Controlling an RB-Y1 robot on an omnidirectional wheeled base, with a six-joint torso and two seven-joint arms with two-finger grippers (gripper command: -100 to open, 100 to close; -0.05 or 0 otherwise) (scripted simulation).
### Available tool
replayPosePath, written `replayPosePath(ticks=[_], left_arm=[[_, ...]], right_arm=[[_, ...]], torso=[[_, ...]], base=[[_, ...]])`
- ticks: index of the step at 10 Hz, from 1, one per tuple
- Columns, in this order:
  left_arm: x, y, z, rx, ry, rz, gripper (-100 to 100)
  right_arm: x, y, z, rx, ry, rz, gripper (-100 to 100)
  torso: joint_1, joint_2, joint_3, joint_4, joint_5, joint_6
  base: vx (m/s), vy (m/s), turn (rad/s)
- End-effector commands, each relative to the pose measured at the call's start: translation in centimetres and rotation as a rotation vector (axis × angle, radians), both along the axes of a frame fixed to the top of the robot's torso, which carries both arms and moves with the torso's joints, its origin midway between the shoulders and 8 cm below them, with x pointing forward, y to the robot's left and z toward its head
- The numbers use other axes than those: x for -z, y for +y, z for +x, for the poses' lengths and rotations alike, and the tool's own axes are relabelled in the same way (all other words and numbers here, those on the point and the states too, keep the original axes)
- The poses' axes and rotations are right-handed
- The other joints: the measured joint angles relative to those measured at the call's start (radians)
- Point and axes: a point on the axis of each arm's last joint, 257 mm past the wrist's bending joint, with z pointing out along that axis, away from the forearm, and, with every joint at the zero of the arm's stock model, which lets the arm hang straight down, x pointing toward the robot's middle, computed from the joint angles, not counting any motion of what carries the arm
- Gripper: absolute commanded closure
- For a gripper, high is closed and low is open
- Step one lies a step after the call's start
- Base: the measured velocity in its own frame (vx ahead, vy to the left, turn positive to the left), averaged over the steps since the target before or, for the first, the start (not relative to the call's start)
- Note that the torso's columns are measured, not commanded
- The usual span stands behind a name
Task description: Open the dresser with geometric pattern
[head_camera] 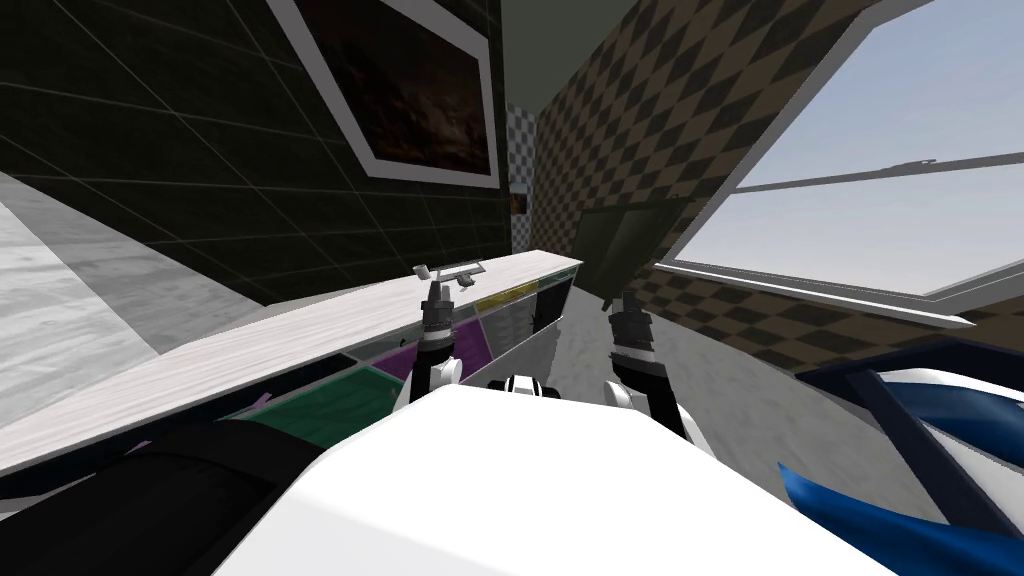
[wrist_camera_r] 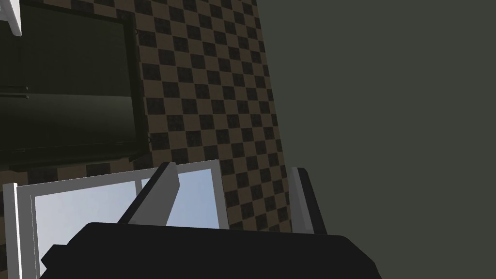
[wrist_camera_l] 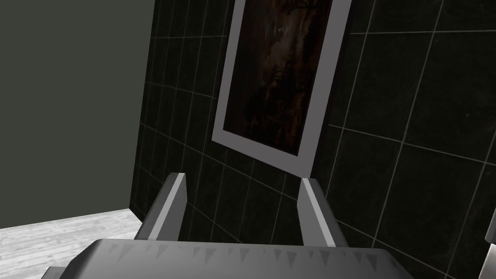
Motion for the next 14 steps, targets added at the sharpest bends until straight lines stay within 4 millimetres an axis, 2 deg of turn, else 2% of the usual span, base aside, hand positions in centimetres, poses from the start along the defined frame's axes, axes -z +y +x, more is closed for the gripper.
replayPosePath(ticks=[1,3,5,10,13,14], left_arm=[[0.8,-0.4,0.4,0.034,0.015,0.046,-100],[1.6,-0.4,0.7,0.055,0.025,0.064,-100],[3.2,0.0,1.1,0.079,0.041,0.068,-100],[6.6,1.7,1.8,0.104,0.064,0.030,-100],[8.3,2.6,1.9,0.109,0.074,0.005,-100],[8.3,2.6,1.9,0.109,0.074,0.005,-100]], right_arm=[[0.0,0.0,0.0,0.000,0.001,0.000,0],[0.0,0.0,0.0,0.000,0.001,0.000,0],[0.0,0.0,0.0,0.000,0.001,0.000,0],[0.0,0.0,0.0,0.000,0.001,0.000,0],[0.0,0.0,0.0,0.000,0.001,0.000,0],[0.0,0.0,0.0,0.000,0.001,0.000,0]], torso=[[-0.001,0.033,-0.069,0.033,0.000,0.000],[-0.001,0.044,-0.094,0.045,0.000,0.000],[-0.002,0.045,-0.095,0.046,0.000,0.000],[-0.001,0.046,-0.094,0.047,0.000,0.000],[0.001,0.047,-0.094,0.047,0.000,0.000],[0.001,0.047,-0.093,0.047,0.000,0.000]], base=[[0.029,-0.038,0.022],[0.049,-0.049,0.028],[0.082,-0.093,0.052],[0.078,-0.089,0.051],[0.072,-0.078,0.036],[0.040,-0.045,0.021]])
